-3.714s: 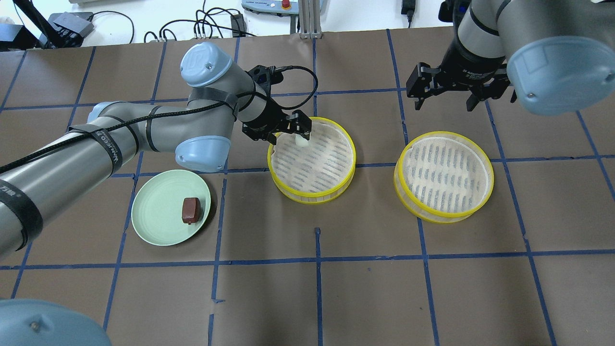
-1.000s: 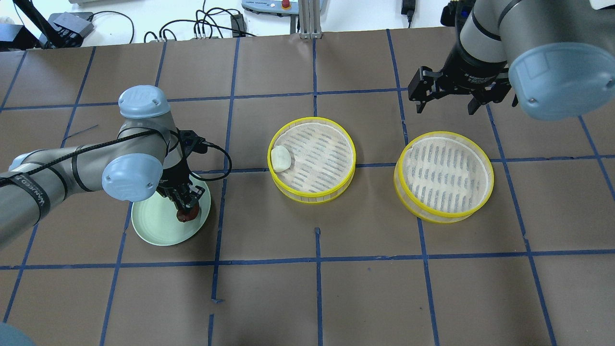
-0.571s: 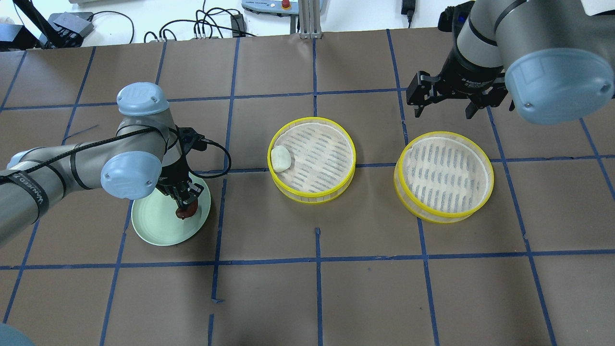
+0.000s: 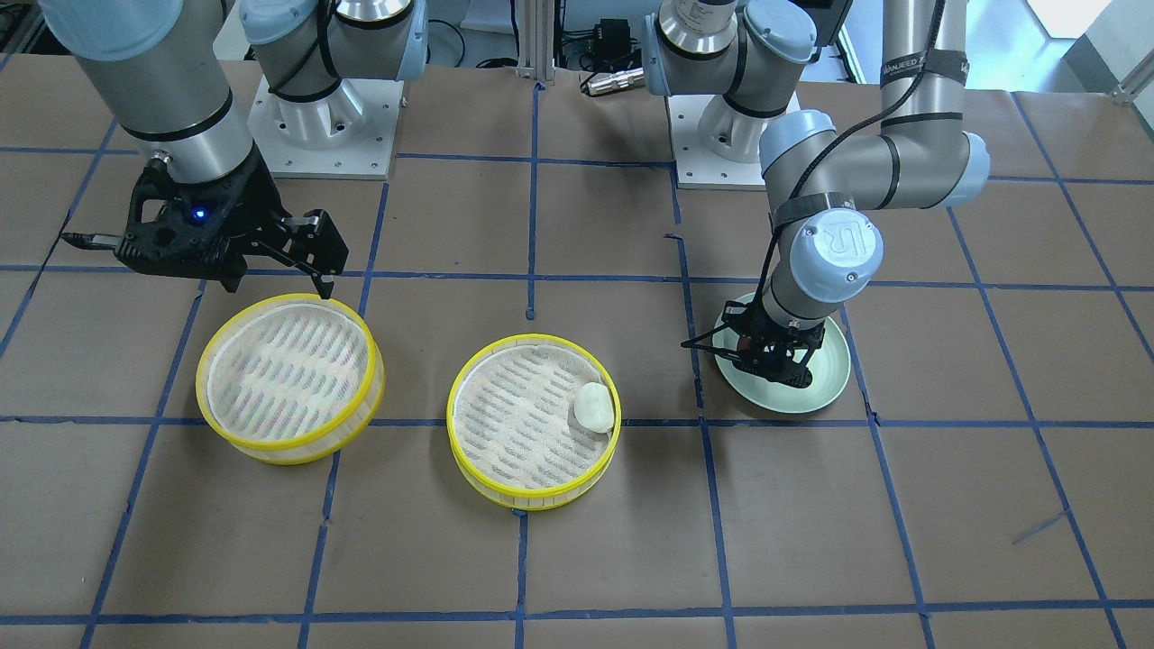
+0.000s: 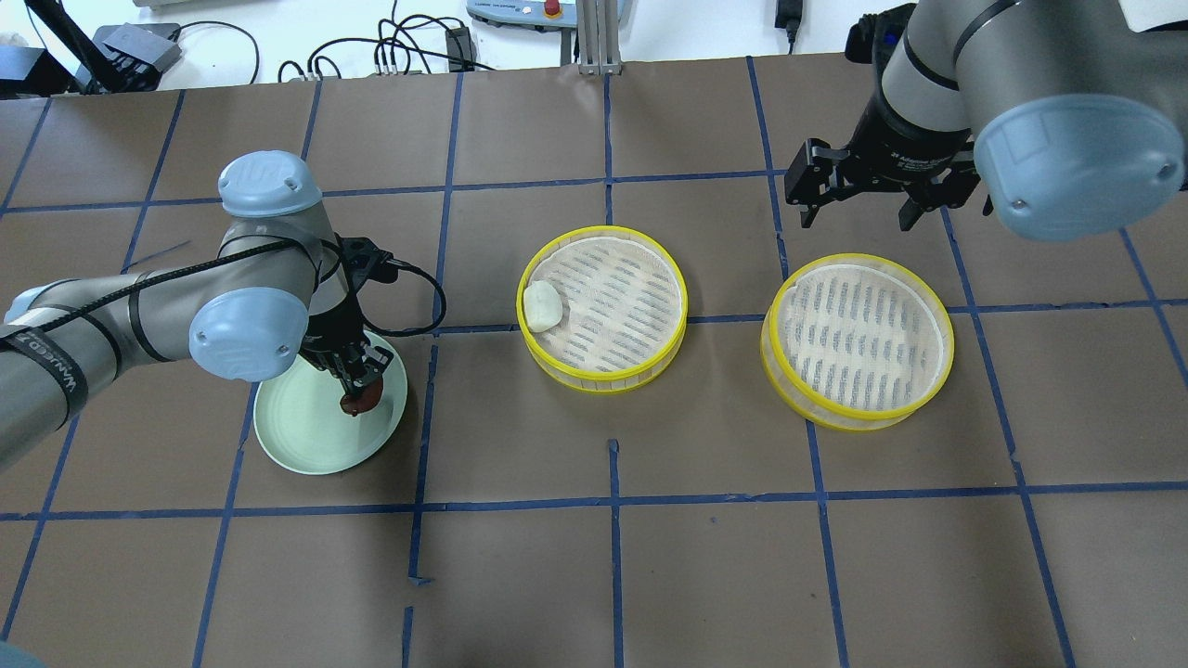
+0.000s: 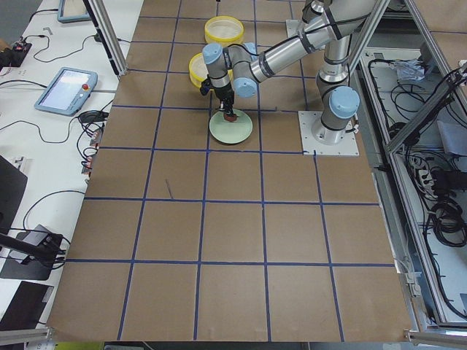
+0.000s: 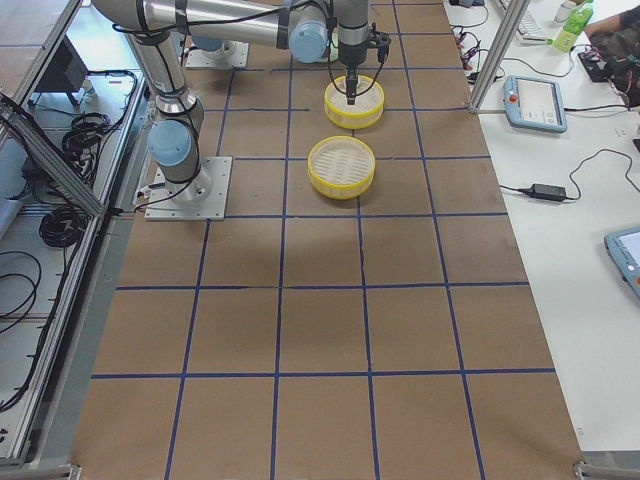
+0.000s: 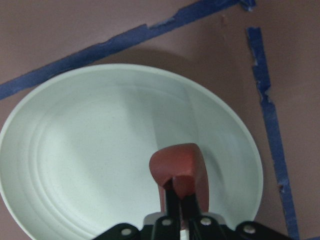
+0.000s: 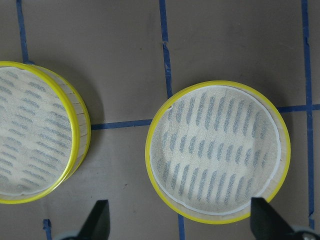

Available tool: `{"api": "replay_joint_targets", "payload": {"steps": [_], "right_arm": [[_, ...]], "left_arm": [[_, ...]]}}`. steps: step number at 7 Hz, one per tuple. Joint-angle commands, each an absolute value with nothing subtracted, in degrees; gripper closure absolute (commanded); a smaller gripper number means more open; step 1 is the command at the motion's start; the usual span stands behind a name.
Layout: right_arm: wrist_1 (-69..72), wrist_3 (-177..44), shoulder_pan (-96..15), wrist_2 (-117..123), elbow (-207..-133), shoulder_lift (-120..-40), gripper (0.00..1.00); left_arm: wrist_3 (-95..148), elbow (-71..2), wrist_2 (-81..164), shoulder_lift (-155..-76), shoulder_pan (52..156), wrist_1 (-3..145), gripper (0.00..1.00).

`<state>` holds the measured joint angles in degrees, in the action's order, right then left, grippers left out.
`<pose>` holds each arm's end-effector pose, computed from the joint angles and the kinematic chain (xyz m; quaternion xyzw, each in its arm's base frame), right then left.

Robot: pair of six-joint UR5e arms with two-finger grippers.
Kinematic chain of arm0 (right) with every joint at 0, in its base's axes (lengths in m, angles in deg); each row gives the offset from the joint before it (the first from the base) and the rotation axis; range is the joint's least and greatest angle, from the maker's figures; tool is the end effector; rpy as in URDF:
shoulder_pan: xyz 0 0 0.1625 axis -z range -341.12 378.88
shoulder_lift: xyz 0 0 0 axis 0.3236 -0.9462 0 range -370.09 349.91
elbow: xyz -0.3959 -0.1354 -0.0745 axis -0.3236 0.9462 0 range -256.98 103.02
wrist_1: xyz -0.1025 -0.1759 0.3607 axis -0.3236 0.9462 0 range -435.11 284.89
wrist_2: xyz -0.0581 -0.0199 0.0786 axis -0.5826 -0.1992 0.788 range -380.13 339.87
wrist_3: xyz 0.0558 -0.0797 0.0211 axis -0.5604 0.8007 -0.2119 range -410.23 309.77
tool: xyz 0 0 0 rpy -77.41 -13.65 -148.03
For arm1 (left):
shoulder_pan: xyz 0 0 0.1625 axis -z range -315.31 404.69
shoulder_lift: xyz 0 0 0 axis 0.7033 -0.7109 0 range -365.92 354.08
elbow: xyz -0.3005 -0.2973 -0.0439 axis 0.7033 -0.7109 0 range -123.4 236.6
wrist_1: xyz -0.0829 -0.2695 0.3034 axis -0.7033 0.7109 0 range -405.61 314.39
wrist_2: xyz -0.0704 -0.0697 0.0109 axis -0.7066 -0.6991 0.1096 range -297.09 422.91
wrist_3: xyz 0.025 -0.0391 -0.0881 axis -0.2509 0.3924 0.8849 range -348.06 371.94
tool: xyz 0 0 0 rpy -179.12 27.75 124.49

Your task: Stack buns with steamer

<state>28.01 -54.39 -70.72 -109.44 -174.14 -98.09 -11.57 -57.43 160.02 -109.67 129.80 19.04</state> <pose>0.1310 -0.5093 0.4324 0.0395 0.9986 -0.0343 0.0071 -0.0790 -0.4955 0.2171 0.1671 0.9781 0.1199 0.0333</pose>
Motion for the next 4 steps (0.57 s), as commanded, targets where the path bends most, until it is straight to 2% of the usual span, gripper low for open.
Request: {"api": "replay_joint_targets", "payload": {"steps": [1, 3, 4], "right_arm": [[28.4, -49.1, -68.9, -109.5, -174.5, -97.2, 0.0], [36.4, -42.9, -62.4, -109.5, -179.2, -93.2, 0.0], [40.8, -38.8, -59.6, -109.6, -181.6, -91.2, 0.0]], "left_arm": [[-10.7, -50.2, 159.0, -108.5, 131.3, 26.9, 1.0], [-8.4, -36.9, 156.7, -107.6, 132.7, 43.1, 1.0], [-6.1, -33.3, 153.0, -106.0, 133.4, 47.2, 1.0]]}}
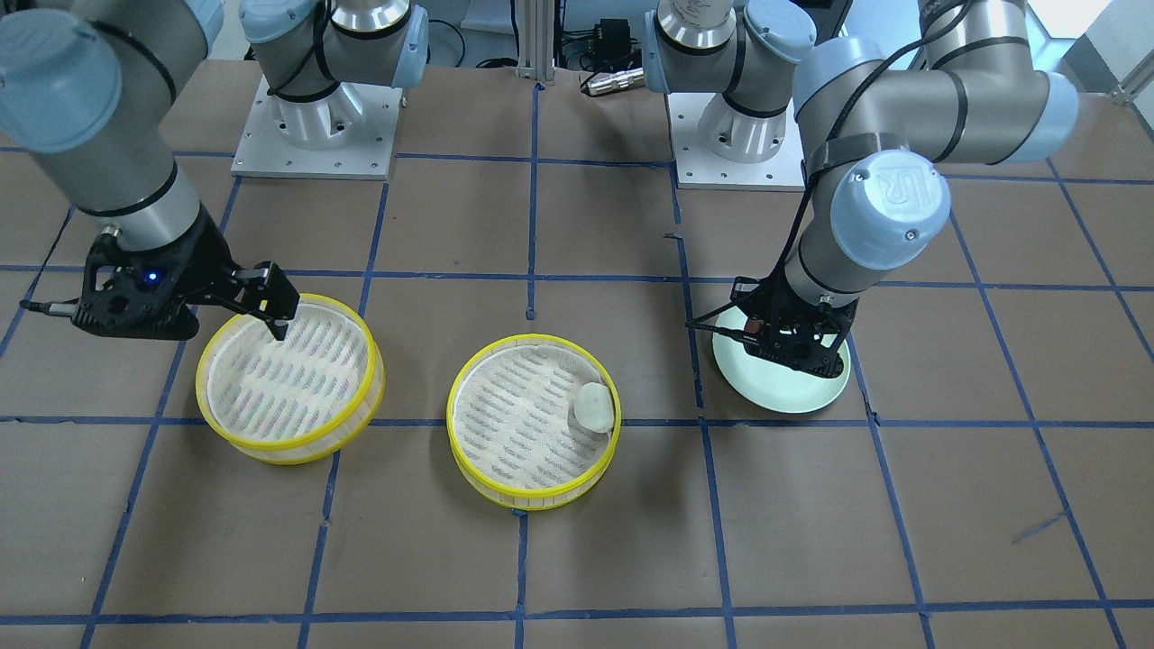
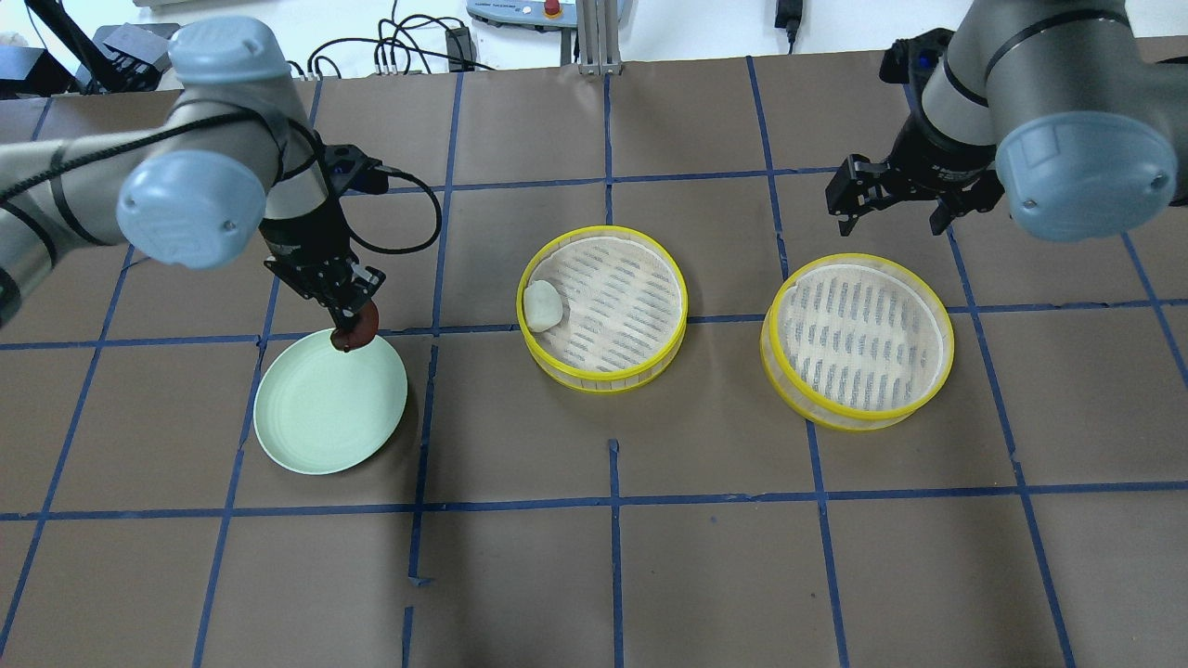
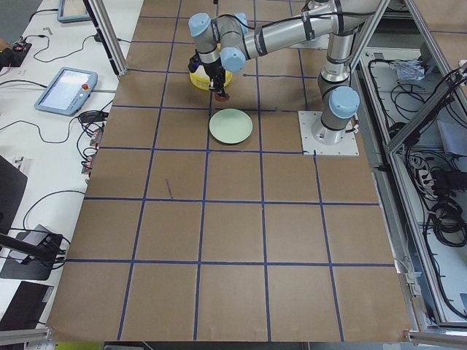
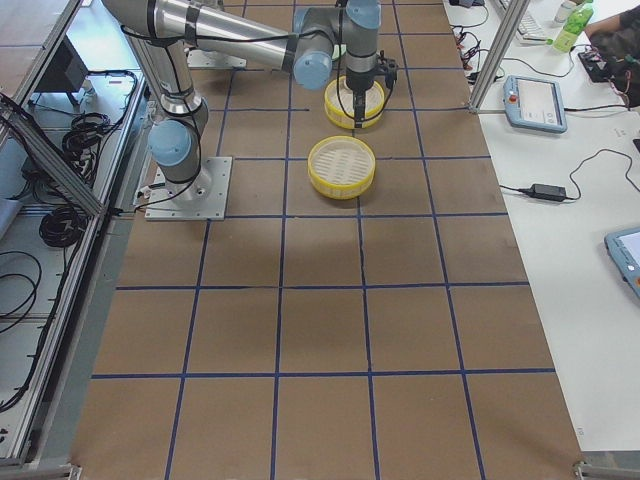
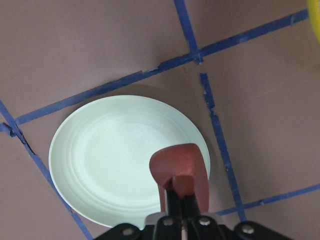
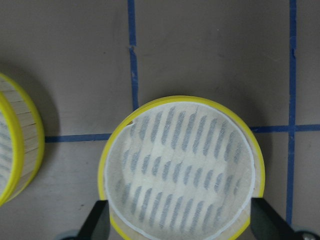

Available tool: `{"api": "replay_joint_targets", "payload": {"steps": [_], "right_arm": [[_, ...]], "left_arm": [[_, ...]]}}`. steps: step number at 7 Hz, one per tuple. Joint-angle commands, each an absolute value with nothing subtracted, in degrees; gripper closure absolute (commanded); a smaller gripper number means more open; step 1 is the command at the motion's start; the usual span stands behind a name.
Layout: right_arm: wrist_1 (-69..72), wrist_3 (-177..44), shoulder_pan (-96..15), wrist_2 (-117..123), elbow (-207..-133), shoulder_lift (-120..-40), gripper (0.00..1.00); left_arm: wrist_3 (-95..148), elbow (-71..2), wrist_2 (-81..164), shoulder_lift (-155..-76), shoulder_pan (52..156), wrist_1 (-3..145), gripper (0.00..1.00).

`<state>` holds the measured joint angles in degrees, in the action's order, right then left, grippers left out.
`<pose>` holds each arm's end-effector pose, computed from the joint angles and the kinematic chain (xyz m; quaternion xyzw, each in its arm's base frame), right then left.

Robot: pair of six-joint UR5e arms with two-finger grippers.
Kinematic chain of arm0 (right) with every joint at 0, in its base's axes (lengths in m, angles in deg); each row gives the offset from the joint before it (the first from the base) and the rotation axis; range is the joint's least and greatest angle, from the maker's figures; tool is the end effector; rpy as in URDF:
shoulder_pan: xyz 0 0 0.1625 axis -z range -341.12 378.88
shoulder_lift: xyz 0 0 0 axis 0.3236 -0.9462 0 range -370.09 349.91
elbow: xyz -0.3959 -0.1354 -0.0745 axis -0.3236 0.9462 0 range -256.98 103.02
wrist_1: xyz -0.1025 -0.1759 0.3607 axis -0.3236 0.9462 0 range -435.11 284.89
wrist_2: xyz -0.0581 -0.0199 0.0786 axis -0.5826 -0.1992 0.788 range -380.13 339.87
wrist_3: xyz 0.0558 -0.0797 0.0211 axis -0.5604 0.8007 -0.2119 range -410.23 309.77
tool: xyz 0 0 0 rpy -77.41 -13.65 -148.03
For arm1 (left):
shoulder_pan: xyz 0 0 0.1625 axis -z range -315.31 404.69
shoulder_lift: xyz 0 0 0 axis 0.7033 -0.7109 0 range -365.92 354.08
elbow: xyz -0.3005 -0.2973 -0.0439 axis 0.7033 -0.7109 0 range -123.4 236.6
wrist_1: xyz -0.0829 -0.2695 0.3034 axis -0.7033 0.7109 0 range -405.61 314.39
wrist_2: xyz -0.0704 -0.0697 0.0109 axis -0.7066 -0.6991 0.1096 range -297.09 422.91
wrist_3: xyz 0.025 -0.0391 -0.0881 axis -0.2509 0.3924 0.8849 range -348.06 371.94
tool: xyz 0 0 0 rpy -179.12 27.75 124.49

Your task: Stack buns with steamer

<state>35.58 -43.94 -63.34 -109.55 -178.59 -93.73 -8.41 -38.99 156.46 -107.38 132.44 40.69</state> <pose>0.0621 -0.5379 0.3692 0.0128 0.9996 -0.0241 0.0021 -0.1061 -0.5379 0.3443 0.1597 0.9798 0.1200 0.0074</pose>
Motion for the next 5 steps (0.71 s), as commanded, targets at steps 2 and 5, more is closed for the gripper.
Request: {"api": "replay_joint_targets", "payload": {"steps": [2, 5], "right_arm": [[49.7, -28.6, -53.8, -109.4, -188.9, -89.6, 0.0], [57.1, -20.3, -50.7, -109.3, -192.9, -85.4, 0.01]], "left_arm": [[-4.9, -32.7, 151.9, -102.3, 133.0, 49.1, 1.0], [2.3, -32.7, 151.7, -101.3, 134.4, 43.6, 1.0]]}}
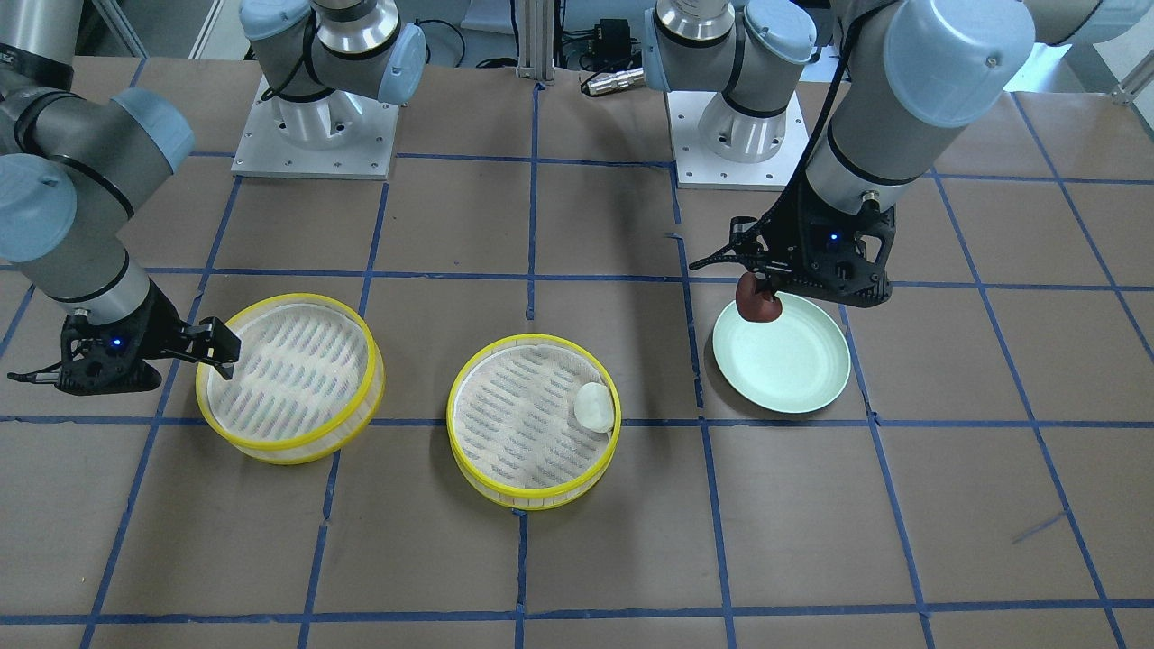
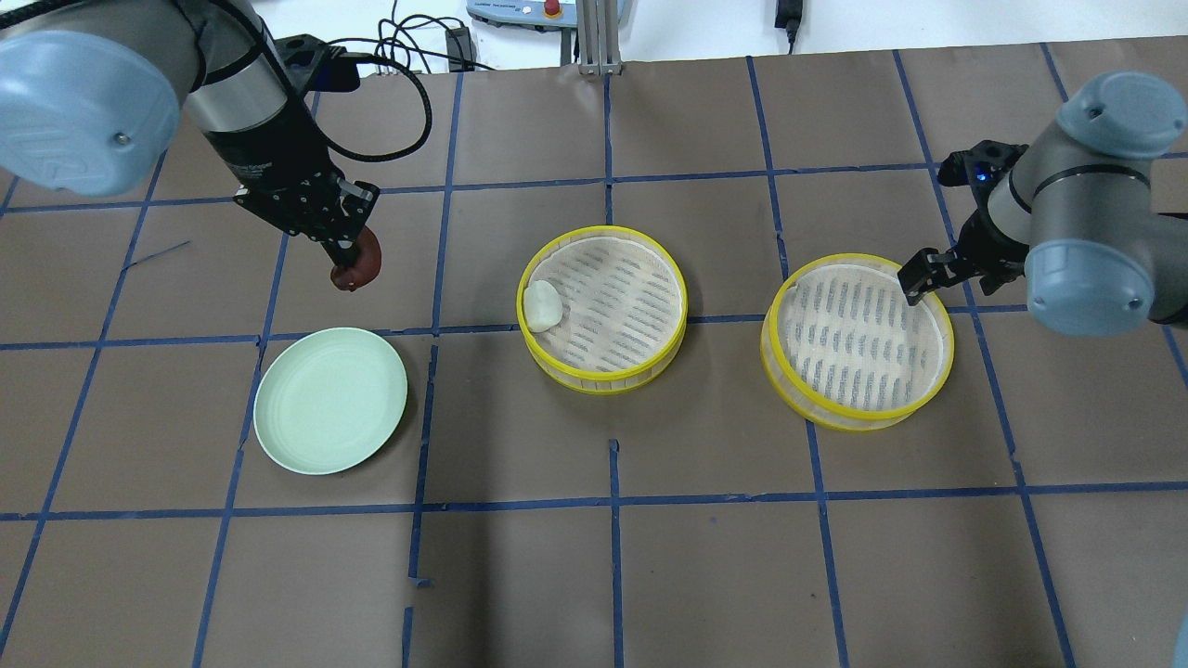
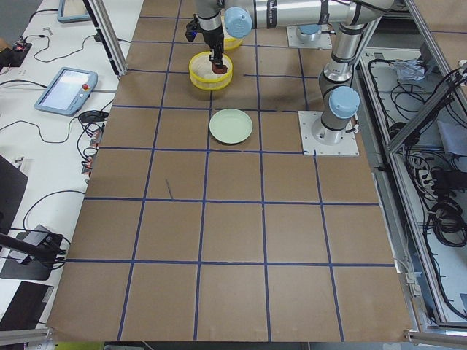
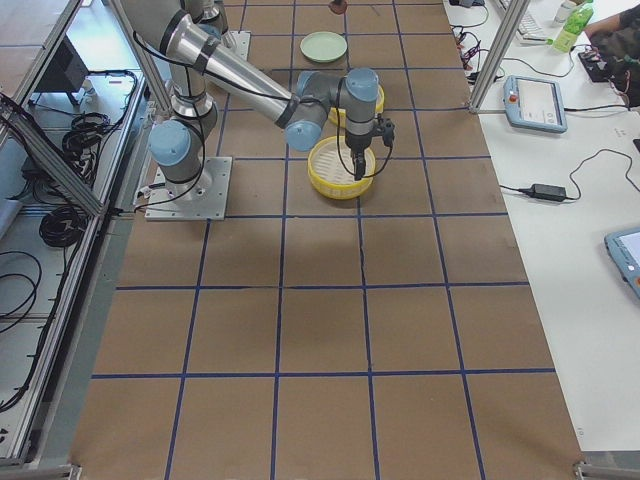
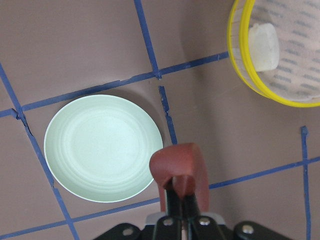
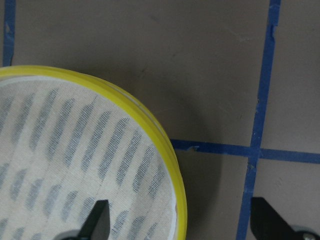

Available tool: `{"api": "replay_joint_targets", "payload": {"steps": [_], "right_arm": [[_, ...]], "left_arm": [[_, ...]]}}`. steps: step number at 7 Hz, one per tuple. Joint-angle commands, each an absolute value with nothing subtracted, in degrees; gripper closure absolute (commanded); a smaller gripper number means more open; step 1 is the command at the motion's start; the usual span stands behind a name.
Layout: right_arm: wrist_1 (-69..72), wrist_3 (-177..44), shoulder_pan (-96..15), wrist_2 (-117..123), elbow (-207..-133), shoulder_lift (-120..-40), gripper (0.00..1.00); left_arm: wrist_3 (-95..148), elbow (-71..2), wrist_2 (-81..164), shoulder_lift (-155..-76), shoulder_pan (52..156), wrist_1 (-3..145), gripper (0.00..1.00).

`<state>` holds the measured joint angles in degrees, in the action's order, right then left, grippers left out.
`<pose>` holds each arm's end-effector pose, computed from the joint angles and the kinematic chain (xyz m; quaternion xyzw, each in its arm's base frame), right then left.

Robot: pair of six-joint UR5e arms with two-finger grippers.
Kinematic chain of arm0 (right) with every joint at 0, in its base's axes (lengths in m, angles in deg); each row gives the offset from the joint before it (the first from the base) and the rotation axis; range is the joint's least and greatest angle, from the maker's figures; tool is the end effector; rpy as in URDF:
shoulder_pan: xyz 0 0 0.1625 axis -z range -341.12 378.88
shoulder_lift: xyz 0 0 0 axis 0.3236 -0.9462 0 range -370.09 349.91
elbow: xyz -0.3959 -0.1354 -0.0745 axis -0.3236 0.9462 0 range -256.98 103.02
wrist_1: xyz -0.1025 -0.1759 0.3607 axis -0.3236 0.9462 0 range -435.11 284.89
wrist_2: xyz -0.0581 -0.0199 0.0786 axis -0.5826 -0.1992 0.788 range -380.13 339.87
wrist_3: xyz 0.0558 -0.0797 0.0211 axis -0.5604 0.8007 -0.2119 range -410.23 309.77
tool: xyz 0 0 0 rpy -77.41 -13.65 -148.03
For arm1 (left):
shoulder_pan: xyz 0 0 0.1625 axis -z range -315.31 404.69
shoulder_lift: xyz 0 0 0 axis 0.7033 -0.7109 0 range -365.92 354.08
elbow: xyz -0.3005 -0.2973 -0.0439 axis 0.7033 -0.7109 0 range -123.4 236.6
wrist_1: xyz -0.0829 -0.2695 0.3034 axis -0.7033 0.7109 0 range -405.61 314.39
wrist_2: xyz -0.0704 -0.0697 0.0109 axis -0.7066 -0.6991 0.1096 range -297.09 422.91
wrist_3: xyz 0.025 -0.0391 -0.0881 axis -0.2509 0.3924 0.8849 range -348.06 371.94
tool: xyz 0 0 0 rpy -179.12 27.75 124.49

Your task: Stack buns with steamer

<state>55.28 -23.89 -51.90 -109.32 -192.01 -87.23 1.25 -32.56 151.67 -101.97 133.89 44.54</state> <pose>-0.0401 -0.5241 0.2409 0.0623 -0.9978 0.0228 0.0019 -0.1281 -0.5270 0.4411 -0.0856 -0.9952 -0.0455 0.0154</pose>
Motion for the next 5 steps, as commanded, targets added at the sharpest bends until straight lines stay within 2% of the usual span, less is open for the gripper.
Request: {"api": "replay_joint_targets", "payload": {"steps": [1, 2, 4, 5], "right_arm": [[57.0, -20.4, -50.6, -109.5, -192.9, -85.5, 0.02], [56.9, -20.4, -50.6, -109.6, -192.9, -85.5, 0.07], [56.6, -20.5, -50.6, -109.7, -193.2, -85.6, 0.49], [56.5, -20.5, -50.6, -109.6, -193.4, -85.7, 0.6]], "left_arm": [[2.1, -33.2, 151.6, -100.0, 134.6, 44.2, 1.0], [2.1, -33.3, 151.7, -99.7, 134.7, 44.5, 1.0], [2.0, -33.7, 151.7, -99.4, 134.6, 44.5, 1.0], [1.7, -33.8, 151.7, -99.3, 134.6, 44.5, 1.0]]}}
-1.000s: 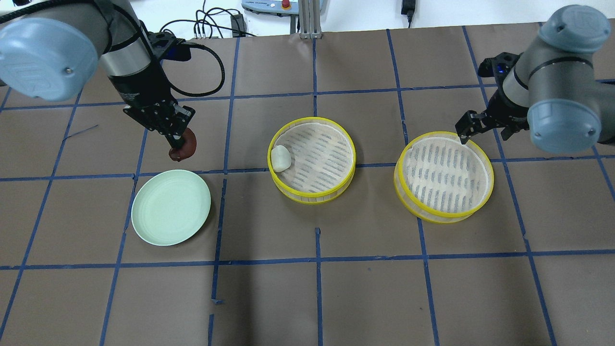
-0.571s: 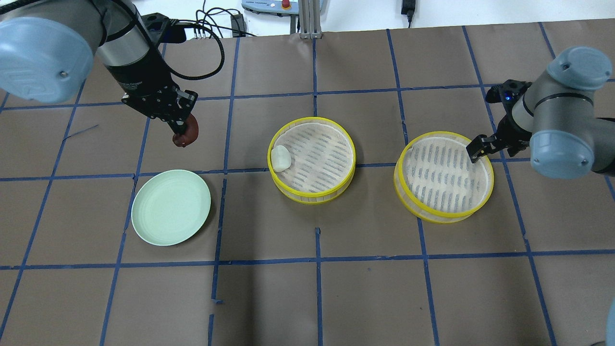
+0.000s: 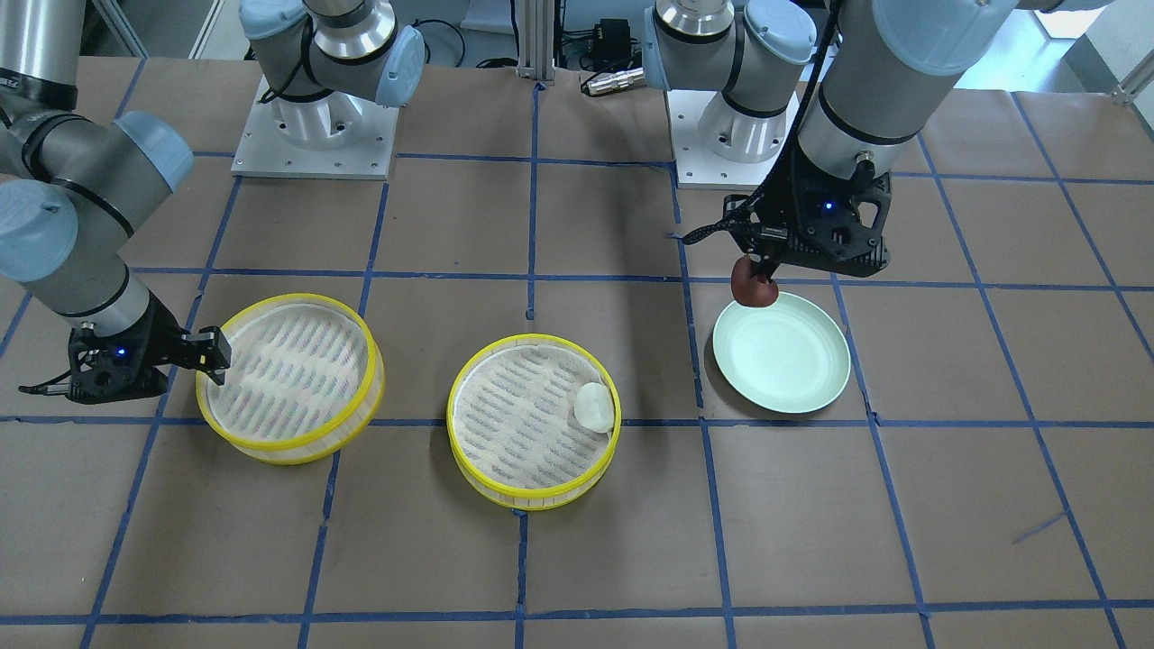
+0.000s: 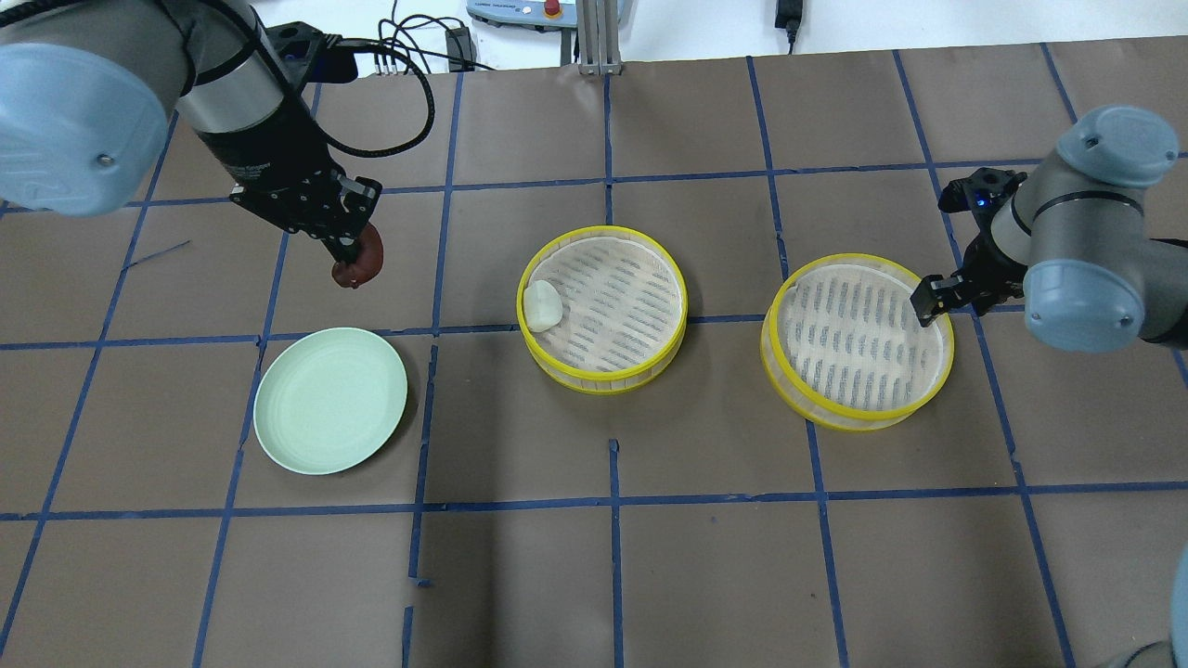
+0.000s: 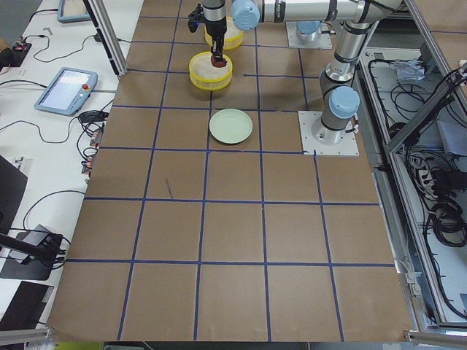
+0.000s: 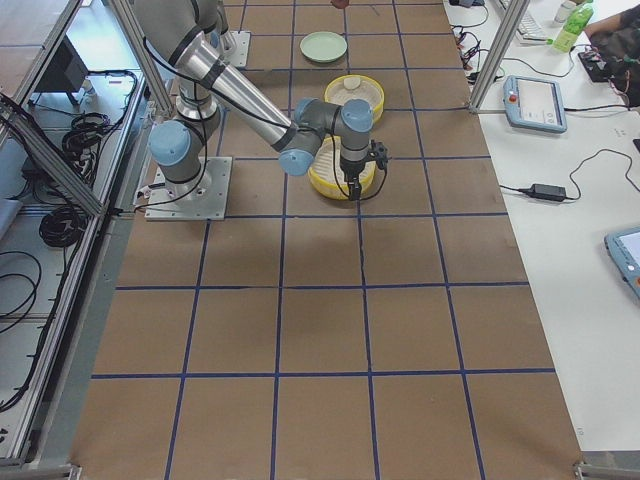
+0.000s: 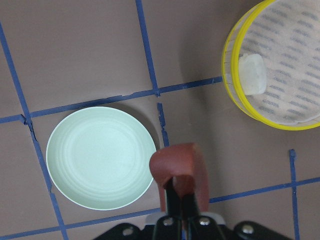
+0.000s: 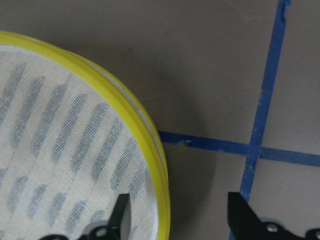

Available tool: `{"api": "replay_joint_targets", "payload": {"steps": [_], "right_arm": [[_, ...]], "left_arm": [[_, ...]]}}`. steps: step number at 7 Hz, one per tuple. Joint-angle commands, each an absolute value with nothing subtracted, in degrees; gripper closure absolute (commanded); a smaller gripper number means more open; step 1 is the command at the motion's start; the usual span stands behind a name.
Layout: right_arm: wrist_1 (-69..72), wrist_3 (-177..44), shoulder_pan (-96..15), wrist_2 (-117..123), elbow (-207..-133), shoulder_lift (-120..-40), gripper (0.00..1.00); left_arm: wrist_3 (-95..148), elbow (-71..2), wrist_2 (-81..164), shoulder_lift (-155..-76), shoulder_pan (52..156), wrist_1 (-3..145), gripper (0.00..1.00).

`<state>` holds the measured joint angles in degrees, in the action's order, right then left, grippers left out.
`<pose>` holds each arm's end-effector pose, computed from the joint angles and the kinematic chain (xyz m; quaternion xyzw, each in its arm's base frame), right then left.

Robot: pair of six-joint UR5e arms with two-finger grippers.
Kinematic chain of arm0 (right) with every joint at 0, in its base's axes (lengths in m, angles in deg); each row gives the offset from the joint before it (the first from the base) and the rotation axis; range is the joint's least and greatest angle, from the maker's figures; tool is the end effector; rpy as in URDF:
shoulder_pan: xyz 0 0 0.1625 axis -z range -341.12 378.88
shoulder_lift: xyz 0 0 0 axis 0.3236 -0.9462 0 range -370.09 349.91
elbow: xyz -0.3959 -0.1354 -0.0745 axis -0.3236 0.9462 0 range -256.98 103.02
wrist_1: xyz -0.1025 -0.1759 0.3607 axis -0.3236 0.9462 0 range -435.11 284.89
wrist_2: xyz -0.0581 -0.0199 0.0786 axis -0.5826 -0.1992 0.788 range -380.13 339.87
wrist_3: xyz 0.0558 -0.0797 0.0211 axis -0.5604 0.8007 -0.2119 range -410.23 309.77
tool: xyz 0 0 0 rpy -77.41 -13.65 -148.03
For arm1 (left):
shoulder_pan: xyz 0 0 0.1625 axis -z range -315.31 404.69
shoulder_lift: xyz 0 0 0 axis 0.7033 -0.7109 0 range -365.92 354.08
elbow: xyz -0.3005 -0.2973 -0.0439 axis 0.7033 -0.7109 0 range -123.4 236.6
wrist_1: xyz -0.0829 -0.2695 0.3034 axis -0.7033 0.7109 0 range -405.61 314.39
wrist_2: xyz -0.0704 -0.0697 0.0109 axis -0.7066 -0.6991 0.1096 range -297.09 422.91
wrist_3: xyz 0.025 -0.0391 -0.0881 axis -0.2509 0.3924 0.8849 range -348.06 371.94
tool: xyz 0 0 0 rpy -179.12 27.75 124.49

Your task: Stack buns with steamer

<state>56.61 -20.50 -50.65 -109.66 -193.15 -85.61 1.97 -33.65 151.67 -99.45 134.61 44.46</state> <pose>-0.0511 -0.5204 0.2209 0.0808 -0.9967 0.0101 0.0003 -0.1347 -0.5104 0.4548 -0.0858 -0.9957 -0.0325 0.0137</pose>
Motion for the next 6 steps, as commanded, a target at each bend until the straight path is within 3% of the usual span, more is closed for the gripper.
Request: {"api": "replay_joint_targets", "payload": {"steps": [1, 3, 6], "right_arm": [[56.5, -20.6, -50.6, -109.6, -193.4, -85.9, 0.7], [56.6, -20.6, -50.6, -109.5, -193.1, -85.9, 0.86], [55.8, -20.8, -50.8, -109.6, -192.7, -86.3, 0.92]], "left_arm": [[1.7, -33.8, 151.8, -99.3, 134.6, 44.5, 1.0], [1.7, -33.7, 151.8, -99.2, 134.3, 44.3, 1.0], [1.7, -33.8, 151.8, -99.3, 134.3, 44.3, 1.0]]}}
